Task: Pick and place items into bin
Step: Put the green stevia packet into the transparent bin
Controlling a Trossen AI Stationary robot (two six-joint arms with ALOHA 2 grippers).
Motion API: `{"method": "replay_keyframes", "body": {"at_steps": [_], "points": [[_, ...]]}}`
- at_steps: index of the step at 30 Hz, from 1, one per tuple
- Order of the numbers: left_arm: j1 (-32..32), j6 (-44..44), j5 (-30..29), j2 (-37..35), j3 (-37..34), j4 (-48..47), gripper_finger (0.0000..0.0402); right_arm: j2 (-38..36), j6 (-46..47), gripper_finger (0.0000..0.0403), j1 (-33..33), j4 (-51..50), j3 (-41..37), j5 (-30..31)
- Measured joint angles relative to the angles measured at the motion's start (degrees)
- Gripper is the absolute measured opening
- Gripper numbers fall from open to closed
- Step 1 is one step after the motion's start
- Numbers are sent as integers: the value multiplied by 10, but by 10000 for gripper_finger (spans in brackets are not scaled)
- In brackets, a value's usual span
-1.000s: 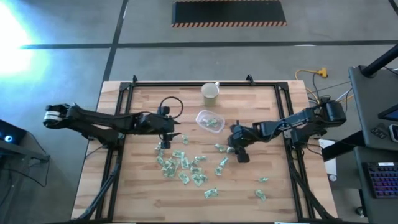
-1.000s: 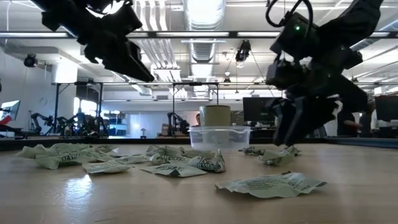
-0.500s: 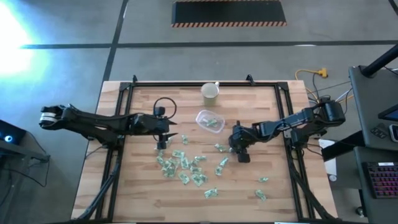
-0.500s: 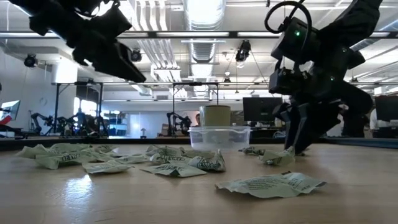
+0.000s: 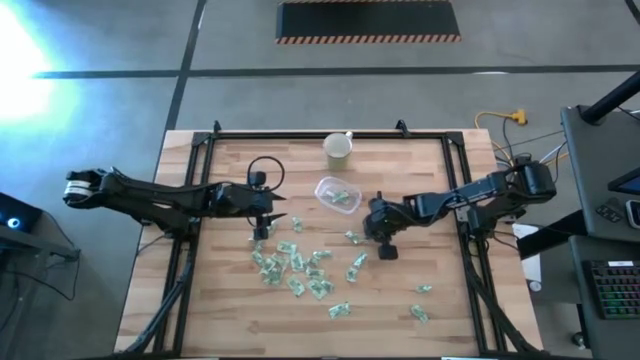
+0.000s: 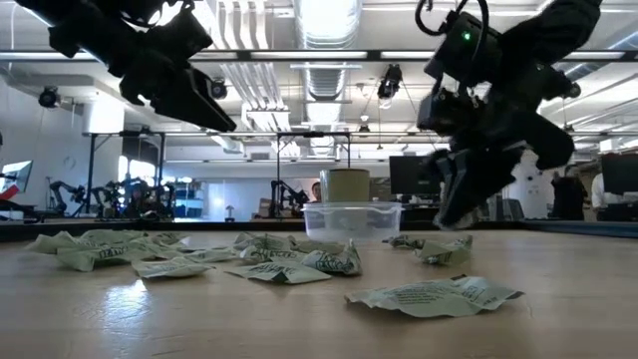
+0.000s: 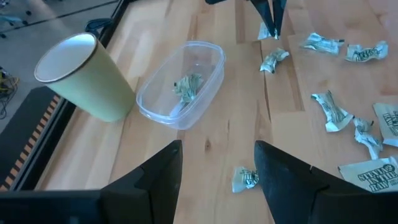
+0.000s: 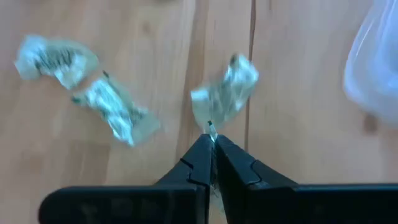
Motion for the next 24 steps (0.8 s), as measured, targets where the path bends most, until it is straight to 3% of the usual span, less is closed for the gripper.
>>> {"method": "replay_keyframes", "body": {"at_steps": [7, 16, 24], "points": [[0, 0, 0, 0, 0, -1, 183, -5, -64, 10, 0, -47, 81, 48], [0, 0, 0, 0, 0, -1, 183, 1, -149, 9, -13, -4, 132, 219], [0, 0, 3, 0, 0, -1, 183, 1, -119, 9, -61, -4, 117, 221]]}}
